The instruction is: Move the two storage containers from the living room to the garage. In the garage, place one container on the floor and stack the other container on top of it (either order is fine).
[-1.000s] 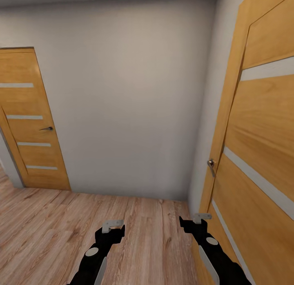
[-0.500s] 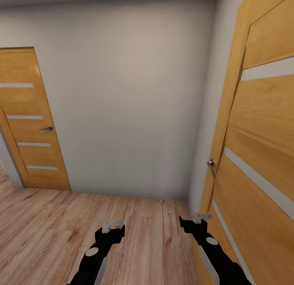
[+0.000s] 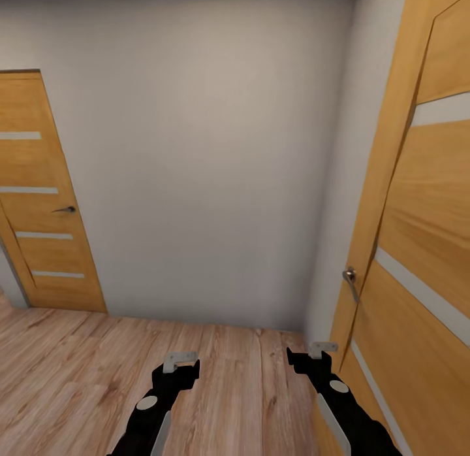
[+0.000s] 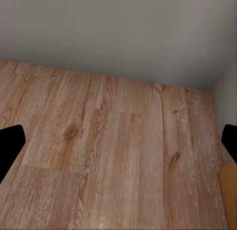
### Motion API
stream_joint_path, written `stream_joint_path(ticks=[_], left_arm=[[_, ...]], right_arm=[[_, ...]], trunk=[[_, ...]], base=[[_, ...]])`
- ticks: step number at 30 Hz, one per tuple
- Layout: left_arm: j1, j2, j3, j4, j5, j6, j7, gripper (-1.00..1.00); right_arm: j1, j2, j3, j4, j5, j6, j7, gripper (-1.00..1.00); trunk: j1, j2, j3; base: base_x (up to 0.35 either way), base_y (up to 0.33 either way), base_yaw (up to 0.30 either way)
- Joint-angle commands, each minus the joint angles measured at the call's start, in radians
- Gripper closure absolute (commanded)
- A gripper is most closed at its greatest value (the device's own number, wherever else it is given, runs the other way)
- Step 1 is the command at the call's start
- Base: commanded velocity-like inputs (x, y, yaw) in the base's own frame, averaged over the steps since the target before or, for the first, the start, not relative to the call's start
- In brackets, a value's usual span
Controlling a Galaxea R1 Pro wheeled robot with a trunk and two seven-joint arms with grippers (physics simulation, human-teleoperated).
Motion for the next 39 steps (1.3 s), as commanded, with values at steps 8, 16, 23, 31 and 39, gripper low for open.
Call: stream_joint_path(ticks=[8,16,23,31,39], left_arm=[[0.000,0.000,-0.001,-0.001,-0.003,0.004,0.005,-1.00],[0.000,0.000,-0.001,-0.001,-0.003,0.004,0.005,-1.00],[0.000,0.000,-0.001,-0.002,-0.003,0.004,0.005,-1.00],[0.000,0.000,-0.001,-0.002,-0.003,0.005,0.005,-1.00],[0.000,0.000,-0.001,-0.002,-0.003,0.004,0.005,-1.00]], right_arm=[[0.000,-0.002,0.006,-0.002,-0.010,0.004,-0.007,-1.00],[0.000,-0.002,0.006,-0.002,-0.010,0.004,-0.007,-1.00],[0.000,-0.002,0.006,-0.002,-0.010,0.004,-0.007,-1.00],[0.000,-0.002,0.006,-0.002,-0.010,0.004,-0.007,-1.00],[0.000,-0.002,0.006,-0.002,-0.010,0.004,-0.007,-1.00]], trunk=[[0.001,-0.001,0.000],[0.001,-0.001,0.000],[0.001,-0.001,0.000],[0.001,-0.001,0.000],[0.001,-0.001,0.000]], base=[[0.285,0.000,0.000],[0.027,0.000,0.000],[0.019,0.000,0.000],[0.264,0.000,0.000],[0.213,0.000,0.000]])
